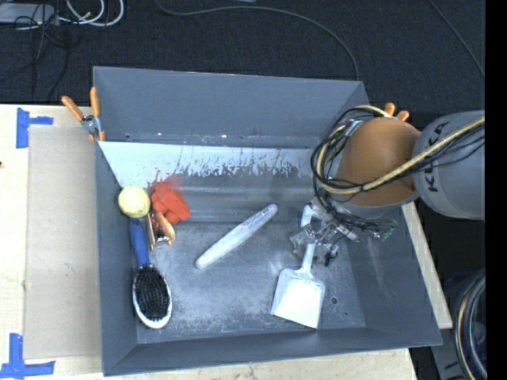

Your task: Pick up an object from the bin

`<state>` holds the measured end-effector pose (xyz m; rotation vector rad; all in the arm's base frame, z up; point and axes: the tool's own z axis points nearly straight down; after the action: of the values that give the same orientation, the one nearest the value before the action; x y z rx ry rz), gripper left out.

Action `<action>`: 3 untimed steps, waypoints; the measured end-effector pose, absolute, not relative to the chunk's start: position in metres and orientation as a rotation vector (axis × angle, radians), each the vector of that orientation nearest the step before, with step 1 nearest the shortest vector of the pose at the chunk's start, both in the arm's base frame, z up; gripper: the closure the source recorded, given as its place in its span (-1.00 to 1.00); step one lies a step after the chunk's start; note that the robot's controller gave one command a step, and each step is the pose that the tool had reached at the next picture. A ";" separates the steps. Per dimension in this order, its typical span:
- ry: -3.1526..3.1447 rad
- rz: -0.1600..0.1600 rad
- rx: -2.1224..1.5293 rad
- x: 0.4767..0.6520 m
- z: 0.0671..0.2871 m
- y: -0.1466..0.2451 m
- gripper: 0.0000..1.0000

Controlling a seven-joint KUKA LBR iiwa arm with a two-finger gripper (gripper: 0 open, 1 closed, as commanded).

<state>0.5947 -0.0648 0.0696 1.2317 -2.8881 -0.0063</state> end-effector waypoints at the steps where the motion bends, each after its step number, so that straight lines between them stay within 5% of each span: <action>1: -2.888 -0.007 1.231 0.594 0.072 -0.065 1.00; 3: -2.889 -0.007 1.231 0.595 0.089 -0.064 1.00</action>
Offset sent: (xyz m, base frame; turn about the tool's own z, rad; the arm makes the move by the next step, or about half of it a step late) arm 0.0001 0.0001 0.0322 0.0000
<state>0.5946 -0.0637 0.0892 1.2306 -2.8891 -0.0067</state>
